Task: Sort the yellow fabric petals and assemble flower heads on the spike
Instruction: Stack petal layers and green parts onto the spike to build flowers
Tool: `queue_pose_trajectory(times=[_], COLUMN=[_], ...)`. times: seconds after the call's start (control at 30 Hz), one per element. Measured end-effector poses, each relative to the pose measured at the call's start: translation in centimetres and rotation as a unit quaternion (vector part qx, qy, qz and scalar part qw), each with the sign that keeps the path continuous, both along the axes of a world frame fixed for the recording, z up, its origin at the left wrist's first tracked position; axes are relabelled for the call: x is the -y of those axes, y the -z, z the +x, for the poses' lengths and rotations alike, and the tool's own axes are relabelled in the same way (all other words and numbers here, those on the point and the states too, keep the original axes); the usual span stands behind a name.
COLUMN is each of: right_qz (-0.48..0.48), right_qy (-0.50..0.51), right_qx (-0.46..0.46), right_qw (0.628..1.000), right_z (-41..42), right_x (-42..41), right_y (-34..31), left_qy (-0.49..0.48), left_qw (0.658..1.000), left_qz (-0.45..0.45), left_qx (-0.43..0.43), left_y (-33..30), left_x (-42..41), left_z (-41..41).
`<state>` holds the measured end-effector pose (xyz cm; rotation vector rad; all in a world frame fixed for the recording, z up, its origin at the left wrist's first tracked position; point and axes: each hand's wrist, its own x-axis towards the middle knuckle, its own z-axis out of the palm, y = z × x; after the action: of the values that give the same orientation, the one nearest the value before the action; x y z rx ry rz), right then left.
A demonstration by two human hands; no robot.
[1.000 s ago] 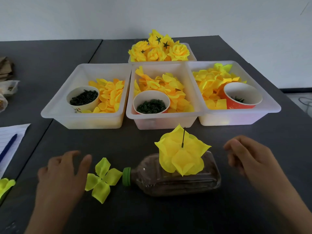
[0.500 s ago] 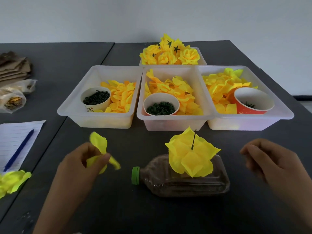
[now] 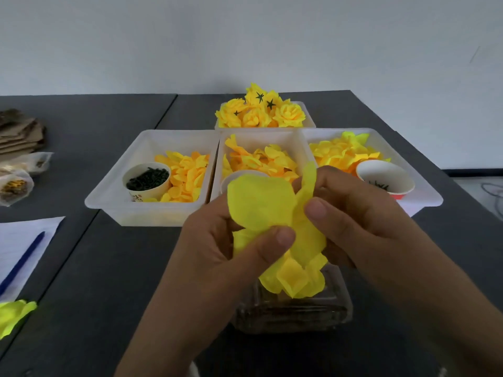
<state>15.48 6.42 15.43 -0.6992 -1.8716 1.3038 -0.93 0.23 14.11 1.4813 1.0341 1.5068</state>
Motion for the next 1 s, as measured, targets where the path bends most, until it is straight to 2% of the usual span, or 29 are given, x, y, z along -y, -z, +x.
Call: queue_pose_trajectory(times=[0.13,0.27,0.4,0.47,0.6,0.7,0.87,1.0], right_qz=[0.025,0.012,-0.011,-0.022,-0.04,-0.054,-0.048,-0.046], right_qy=[0.011,-0.001,0.032,0.043,0.052,0.053,0.063,0.07], right_qx=[-0.015,-0.008,0.018,0.022,0.034,0.025,0.031,0.034], right_qw=[1.0,1.0,0.999,0.999,0.997,0.997,0.996,0.996], right_z=[0.7,1.2,1.7,1.9,2.2,2.2,2.4,2.5], right_x=[-0.7,-0.7,-0.7,-0.7,-0.8,-0.8,-1.0,-1.1], right_y=[-0.6,-0.3,0.1,0.2,0.4,0.5,0.7,0.8], left_qy=[-0.015,-0.064,-0.101,-0.089,-0.028,-0.008,0.0,0.011], left_qw=[1.0,0.998,0.995,0.996,0.991,0.984,0.981,0.992], left_qz=[-0.022,0.009,-0.001,-0.025,-0.086,-0.109,-0.123,-0.1], left_qx=[0.004,-0.026,-0.021,-0.009,0.096,0.14,0.152,0.079], left_y=[0.3,0.3,0.7,0.9,1.4,1.7,2.2,2.6], left_x=[-0.1,-0.5,-1.0,-1.1,-1.3,-1.4,-1.7,-1.6], left_z=[0.1,0.4,0.3,0.3,0.1,-0.1,-0.3,-0.7])
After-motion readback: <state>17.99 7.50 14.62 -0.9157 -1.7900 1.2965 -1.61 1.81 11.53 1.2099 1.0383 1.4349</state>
